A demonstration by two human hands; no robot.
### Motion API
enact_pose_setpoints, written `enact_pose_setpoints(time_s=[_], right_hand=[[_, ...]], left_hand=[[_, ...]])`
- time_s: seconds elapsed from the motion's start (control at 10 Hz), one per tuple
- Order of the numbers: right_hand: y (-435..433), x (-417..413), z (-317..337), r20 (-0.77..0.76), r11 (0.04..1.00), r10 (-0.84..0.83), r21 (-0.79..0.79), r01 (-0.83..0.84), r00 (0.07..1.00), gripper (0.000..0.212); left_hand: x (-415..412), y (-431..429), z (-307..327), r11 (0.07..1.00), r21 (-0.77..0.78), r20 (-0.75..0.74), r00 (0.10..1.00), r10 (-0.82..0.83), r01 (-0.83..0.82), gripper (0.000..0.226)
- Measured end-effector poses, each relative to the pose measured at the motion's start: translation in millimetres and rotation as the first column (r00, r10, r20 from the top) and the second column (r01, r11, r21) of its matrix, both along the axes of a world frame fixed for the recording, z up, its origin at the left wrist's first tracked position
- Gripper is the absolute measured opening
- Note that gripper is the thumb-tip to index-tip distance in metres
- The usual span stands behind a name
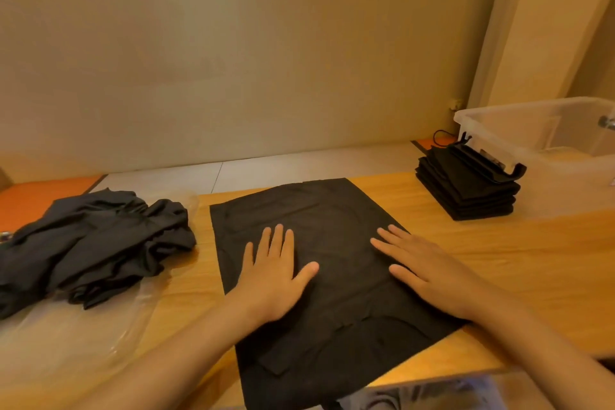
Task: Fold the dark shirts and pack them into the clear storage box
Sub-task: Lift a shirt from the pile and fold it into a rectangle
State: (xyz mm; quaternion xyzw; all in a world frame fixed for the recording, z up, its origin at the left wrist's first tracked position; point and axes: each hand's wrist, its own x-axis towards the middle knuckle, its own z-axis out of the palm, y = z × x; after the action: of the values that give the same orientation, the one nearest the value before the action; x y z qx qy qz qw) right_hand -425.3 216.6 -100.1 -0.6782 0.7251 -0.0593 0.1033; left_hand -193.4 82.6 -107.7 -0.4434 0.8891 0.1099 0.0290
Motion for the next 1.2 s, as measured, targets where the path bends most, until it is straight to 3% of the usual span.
enact_pose_setpoints(time_s=[0.1, 0.2, 0.3, 0.4, 0.5, 0.6, 0.7, 1.0, 1.1, 1.2], right_hand=[[6, 8, -19, -0.027, 1.000, -0.029, 0.006, 0.030, 0.999, 0.073], [15, 33, -31, -0.094, 0.985, -0.170, -0.010, 0.169, 0.981, 0.108], [23, 55, -30, -0.065, 0.965, -0.260, -0.042, 0.257, 0.964, 0.089], [18, 61, -14, -0.026, 0.960, -0.278, -0.045, 0.276, 0.960, 0.057], [2, 55, -10, -0.073, 0.977, -0.203, -0.083, 0.197, 0.976, 0.058], [-6, 50, -22, -0.097, 0.989, -0.146, -0.044, 0.142, 0.984, 0.097], [-4, 47, -32, -0.118, 0.990, -0.144, -0.023, 0.142, 0.983, 0.109], [-19, 41, -24, -0.130, 0.996, -0.089, 0.006, 0.090, 0.988, 0.116], [-22, 43, -20, -0.117, 0.996, -0.093, 0.005, 0.094, 0.989, 0.098], [-11, 48, -23, -0.113, 0.995, -0.100, 0.002, 0.101, 0.989, 0.096]], left_hand=[[13, 9, -17, 1.000, -0.008, 0.073, 0.997, 0.017, -0.017, 0.100], [19, -10, -15, 0.989, -0.032, 0.018, 0.990, -0.141, 0.141, 0.108], [26, -18, -7, 0.978, -0.075, -0.022, 0.980, -0.196, 0.194, 0.104], [26, 7, 0, 0.977, -0.067, -0.071, 0.976, -0.207, 0.202, 0.074], [25, 34, -1, 0.975, -0.025, -0.038, 0.974, -0.223, 0.223, 0.070], [30, 43, -12, 0.987, -0.041, 0.009, 0.988, -0.152, 0.153, 0.071], [36, 50, -18, 0.993, -0.072, 0.012, 0.995, -0.097, 0.098, 0.071], [33, 43, -19, 0.994, -0.089, -0.024, 0.998, -0.061, 0.058, 0.071], [32, 42, -18, 0.996, -0.080, -0.027, 0.998, -0.048, 0.045, 0.072], [37, 52, -20, 0.995, -0.087, -0.021, 0.998, -0.056, 0.054, 0.082]])
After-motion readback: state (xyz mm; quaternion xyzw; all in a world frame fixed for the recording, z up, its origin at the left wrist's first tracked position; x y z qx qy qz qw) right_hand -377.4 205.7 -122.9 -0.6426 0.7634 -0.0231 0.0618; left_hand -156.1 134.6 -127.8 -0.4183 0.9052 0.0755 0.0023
